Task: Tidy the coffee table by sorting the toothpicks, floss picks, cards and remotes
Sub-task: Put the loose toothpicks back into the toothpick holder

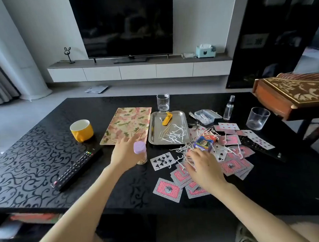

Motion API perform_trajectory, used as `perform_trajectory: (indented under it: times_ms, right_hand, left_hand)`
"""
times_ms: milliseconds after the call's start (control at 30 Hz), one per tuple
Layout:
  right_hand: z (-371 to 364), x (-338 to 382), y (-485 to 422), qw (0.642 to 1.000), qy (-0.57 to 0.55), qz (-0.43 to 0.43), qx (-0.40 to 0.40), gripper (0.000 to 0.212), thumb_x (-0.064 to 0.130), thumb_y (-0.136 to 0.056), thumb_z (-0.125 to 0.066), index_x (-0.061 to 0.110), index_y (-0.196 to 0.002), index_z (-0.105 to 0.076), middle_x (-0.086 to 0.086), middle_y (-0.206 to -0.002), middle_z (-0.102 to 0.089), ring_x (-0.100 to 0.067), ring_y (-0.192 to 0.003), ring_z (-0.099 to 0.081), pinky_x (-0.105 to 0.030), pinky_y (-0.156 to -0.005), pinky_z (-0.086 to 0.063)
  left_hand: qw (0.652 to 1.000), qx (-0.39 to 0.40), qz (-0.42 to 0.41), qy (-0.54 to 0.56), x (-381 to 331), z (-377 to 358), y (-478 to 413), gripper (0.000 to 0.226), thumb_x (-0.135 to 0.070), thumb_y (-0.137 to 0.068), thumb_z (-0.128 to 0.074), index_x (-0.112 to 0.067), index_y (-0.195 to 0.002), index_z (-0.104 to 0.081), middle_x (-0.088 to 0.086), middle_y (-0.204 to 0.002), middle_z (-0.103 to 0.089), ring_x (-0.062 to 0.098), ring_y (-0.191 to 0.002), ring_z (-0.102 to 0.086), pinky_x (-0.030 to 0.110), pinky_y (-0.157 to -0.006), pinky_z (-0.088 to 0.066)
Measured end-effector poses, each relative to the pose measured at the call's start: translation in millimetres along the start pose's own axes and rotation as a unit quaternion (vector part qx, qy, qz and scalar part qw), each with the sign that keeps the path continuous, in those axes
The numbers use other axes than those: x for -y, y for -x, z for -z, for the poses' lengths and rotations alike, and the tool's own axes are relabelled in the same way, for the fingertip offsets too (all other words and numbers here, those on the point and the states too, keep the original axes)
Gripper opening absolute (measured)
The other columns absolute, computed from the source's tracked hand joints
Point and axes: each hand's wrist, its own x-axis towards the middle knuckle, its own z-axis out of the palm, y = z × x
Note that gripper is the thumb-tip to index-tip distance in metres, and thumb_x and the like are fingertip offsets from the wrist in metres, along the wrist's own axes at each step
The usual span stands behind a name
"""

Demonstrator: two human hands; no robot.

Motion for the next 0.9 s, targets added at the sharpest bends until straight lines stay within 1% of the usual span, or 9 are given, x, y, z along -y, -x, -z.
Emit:
perform_trajectory:
  times_ms: [133,233,333,433,500,567,633,733,900]
  right_hand:
    - [-23,1,-25,0.995,-0.091,-0.008,0.024,0.035,0.033,-0.096,-0.048,0.016,-0.127,-0.052,0.004,-0.124,-0.054,-0.013,-0.111,-0.050,-0.024,-0.093,-0.041]
    - [-38,10,-47,0.990,-0.137,-0.001,0.036,0.036,0.031,-0.096,-0.047,0.016,-0.128,-0.051,0.002,-0.124,-0.055,-0.012,-0.112,-0.051,-0.024,-0.094,-0.043]
    - [-44,24,-70,0.984,-0.176,0.012,0.039,0.042,0.033,-0.096,-0.049,0.016,-0.134,-0.047,0.001,-0.128,-0.053,-0.013,-0.117,-0.049,-0.020,-0.093,-0.036]
    - [-48,40,-90,0.979,-0.186,0.028,0.076,0.058,0.045,-0.091,-0.053,0.019,-0.141,-0.038,0.001,-0.137,-0.047,-0.015,-0.124,-0.045,-0.024,-0.095,-0.037]
    - [-50,51,-102,0.981,-0.165,0.021,0.097,0.072,0.057,-0.085,-0.056,0.020,-0.143,-0.034,0.000,-0.137,-0.046,-0.018,-0.123,-0.045,-0.030,-0.093,-0.041]
    - [-51,61,-113,0.987,-0.122,0.016,0.107,0.078,0.065,-0.079,-0.056,0.017,-0.139,-0.038,-0.002,-0.130,-0.050,-0.022,-0.118,-0.049,-0.034,-0.089,-0.044]
    - [-53,68,-122,0.992,-0.062,0.023,0.112,0.073,0.066,-0.078,-0.057,0.014,-0.128,-0.048,-0.003,-0.119,-0.055,-0.024,-0.108,-0.054,-0.035,-0.082,-0.044]
    - [-54,76,-130,0.991,-0.021,0.042,0.127,0.060,0.060,-0.079,-0.059,0.008,-0.109,-0.052,-0.006,-0.103,-0.054,-0.026,-0.096,-0.056,-0.032,-0.070,-0.038]
    - [-39,68,-137,0.970,-0.083,0.097,0.208,0.036,0.039,-0.087,-0.058,0.006,-0.102,-0.053,0.001,-0.091,-0.040,-0.019,-0.085,-0.045,-0.026,-0.068,-0.029]
  left_hand:
    - [0.986,0.024,0.086,0.142,10,-29,-14,0.092,-0.031,-0.073,-0.076,-0.016,-0.146,-0.021,0.010,-0.131,-0.050,0.031,-0.115,-0.051,0.031,-0.080,-0.040]
    - [0.958,0.006,0.118,0.261,21,-48,-20,0.081,-0.023,-0.073,-0.078,-0.017,-0.139,-0.032,0.000,-0.108,-0.059,0.021,-0.097,-0.058,0.026,-0.075,-0.041]
    - [0.940,-0.019,0.121,0.319,28,-55,-24,0.060,-0.019,-0.070,-0.081,-0.021,-0.122,-0.052,-0.008,-0.096,-0.062,0.015,-0.091,-0.063,0.021,-0.071,-0.047]
    - [0.936,0.008,0.088,0.340,29,-57,-26,0.050,-0.014,-0.066,-0.084,-0.032,-0.105,-0.057,-0.017,-0.094,-0.065,0.006,-0.085,-0.064,0.012,-0.067,-0.047]
    - [0.941,0.028,0.060,0.331,29,-60,-27,0.054,-0.008,-0.064,-0.083,-0.030,-0.106,-0.058,-0.016,-0.097,-0.065,0.007,-0.087,-0.065,0.014,-0.070,-0.050]
    - [0.943,0.037,0.044,0.328,28,-63,-26,0.057,-0.007,-0.063,-0.083,-0.027,-0.110,-0.057,-0.018,-0.099,-0.064,-0.002,-0.086,-0.064,0.011,-0.070,-0.050]
    - [0.943,0.036,0.036,0.328,28,-69,-24,0.055,-0.011,-0.065,-0.083,-0.031,-0.108,-0.055,-0.022,-0.096,-0.063,-0.011,-0.084,-0.060,0.006,-0.069,-0.046]
    - [0.947,0.032,0.038,0.316,26,-75,-19,0.046,-0.019,-0.067,-0.082,-0.036,-0.100,-0.055,-0.022,-0.089,-0.064,-0.009,-0.080,-0.060,0.005,-0.066,-0.044]
    - [0.942,0.024,0.048,0.331,28,-71,-23,0.037,-0.016,-0.059,-0.085,-0.034,-0.081,-0.061,-0.011,-0.072,-0.066,-0.007,-0.062,-0.056,0.007,-0.058,-0.042]
